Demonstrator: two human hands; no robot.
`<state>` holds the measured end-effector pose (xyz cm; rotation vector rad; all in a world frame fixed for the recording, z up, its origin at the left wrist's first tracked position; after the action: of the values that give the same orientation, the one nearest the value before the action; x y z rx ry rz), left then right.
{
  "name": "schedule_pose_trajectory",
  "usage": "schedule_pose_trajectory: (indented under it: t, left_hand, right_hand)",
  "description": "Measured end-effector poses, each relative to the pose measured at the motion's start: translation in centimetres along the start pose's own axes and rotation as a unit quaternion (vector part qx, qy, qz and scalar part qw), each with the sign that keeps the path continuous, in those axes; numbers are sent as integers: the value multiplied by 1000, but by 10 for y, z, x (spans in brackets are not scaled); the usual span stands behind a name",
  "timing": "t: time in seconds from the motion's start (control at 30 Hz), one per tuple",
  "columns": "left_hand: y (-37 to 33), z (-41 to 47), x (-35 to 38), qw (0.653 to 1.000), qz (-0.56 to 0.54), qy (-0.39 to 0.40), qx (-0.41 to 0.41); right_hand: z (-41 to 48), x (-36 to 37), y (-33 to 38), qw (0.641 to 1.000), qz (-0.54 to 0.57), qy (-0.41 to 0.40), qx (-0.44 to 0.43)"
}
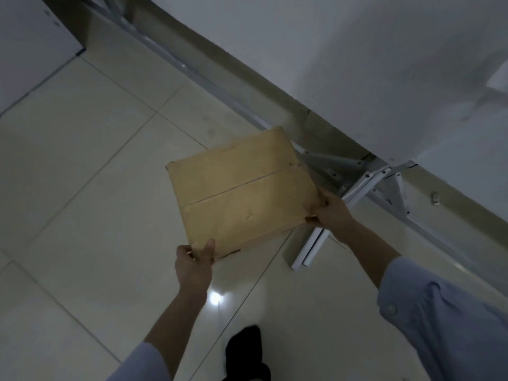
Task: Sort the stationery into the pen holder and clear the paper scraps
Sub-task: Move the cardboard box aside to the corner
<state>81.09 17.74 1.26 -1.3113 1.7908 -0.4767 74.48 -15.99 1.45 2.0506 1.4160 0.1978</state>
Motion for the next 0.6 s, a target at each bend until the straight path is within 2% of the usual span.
schedule_pose_trajectory:
  t: [0.1, 0.23, 0.33, 0.47, 0.6]
  left_hand:
    - [15, -10, 26, 999, -28, 16, -23]
    - [31, -28, 62, 995, -31, 68, -61]
    - [37, -44, 85, 990, -12, 113, -83]
    - [29, -49, 103, 987, 42, 135, -81]
    - [23, -52, 115, 984, 68, 145, -75]
  right_hand:
    - [21, -12, 9, 998, -58, -28, -8]
    - [40, -31, 26, 978, -185, -87, -44]
    - [49, -37, 32, 975, -193, -100, -35]
    - [54, -40, 47, 974, -186, -115, -58]
    - [64, -37, 44, 958, -266, -102, -44]
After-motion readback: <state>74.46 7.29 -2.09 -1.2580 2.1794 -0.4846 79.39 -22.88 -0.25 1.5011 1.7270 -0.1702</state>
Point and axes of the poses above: each hand's wrist, its own z-axis towards the middle knuckle, its own x-axis out of the palm, y = z × x, the point moved 9 cm from there along z, towards the middle knuckle, and after that the axes turned 6 degrees about x, right-handed, at the moved point
